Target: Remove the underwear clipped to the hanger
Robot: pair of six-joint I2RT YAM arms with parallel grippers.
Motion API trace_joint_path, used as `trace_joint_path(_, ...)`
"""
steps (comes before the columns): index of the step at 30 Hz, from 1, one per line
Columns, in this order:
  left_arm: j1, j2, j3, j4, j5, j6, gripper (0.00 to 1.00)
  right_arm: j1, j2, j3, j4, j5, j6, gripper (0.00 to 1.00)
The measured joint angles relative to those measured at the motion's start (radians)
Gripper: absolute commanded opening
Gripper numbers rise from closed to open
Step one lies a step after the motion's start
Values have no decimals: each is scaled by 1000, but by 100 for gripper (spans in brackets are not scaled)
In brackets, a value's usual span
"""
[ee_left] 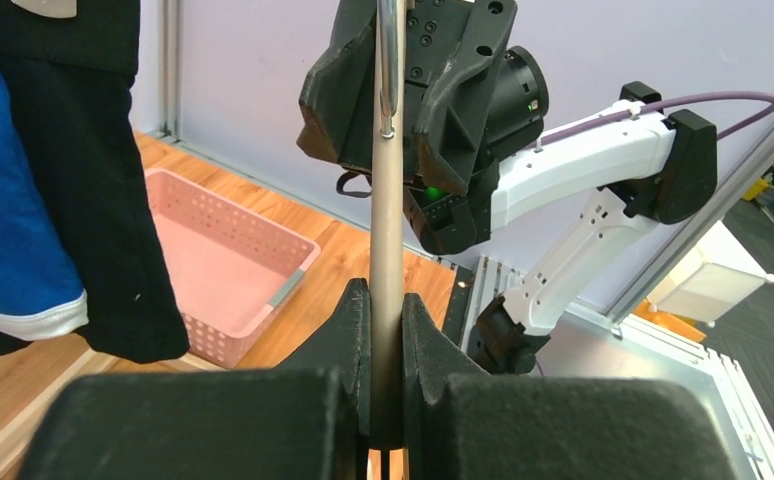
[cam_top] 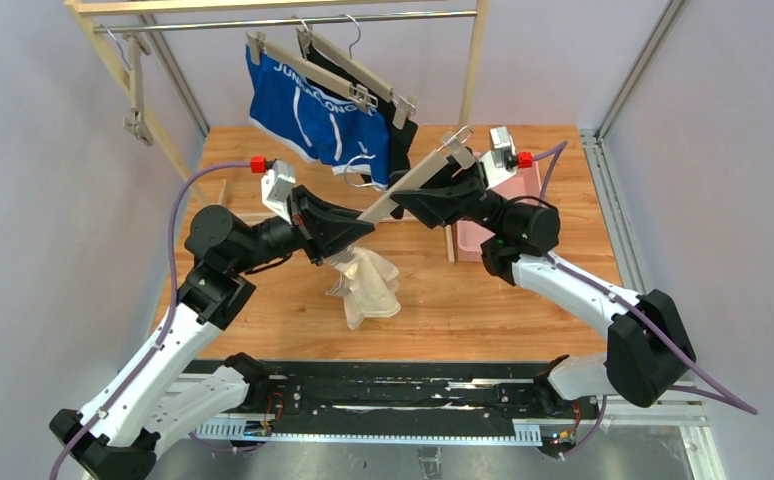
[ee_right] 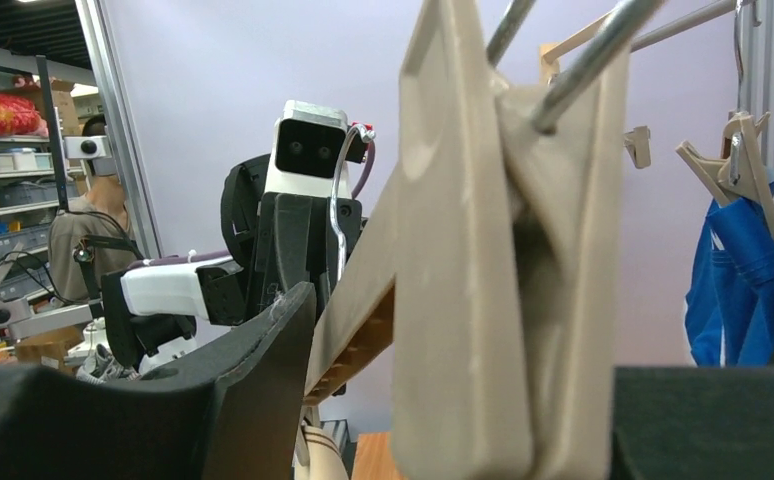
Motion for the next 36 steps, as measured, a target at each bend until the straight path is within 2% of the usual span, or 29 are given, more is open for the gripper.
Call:
trace_joint_path(2,0,0,-5,6,2,-3,0,0,2,4,0,0,-1,24)
trace_joint_path(3,0,0,-6,9,1,-4,0,0,4,8,-1,-2,2,11)
trace_joint_path(4,0,0,-6,11,-2,-4,0,1,6,12,0,-3,7,2)
trace_joint_path(5,1,0,-7,15,-3,-4,0,1,8,16,1,-2,16,1)
trace_joint_path(9,4,-1,-9,33,2,6,1,13,7,23,-1,2,42,1)
trace_joint_path(18,5,-2,-34,50,-21,2,46,19,5,23,-9,-11,17,1)
trace_joint_path(20,4,-6,-46,50,-22,5,51,19,5,23,-19,-15,8,1)
trace_joint_path(24,4,-33,-52,-2,-42,57,52,19,-6,23,-37,-18,0,1)
trace_joint_path(31,3,-124,-47,-159,-155,183,53,19,-86,5,-71,-18,-35,1)
trace_joint_path(34,0,-148,-47,-192,-175,207,48,19,-104,-3,-89,-17,-50,1)
trace_joint_path(36,0,-157,-47,-200,-177,212,39,19,-109,-6,-97,-17,-56,1)
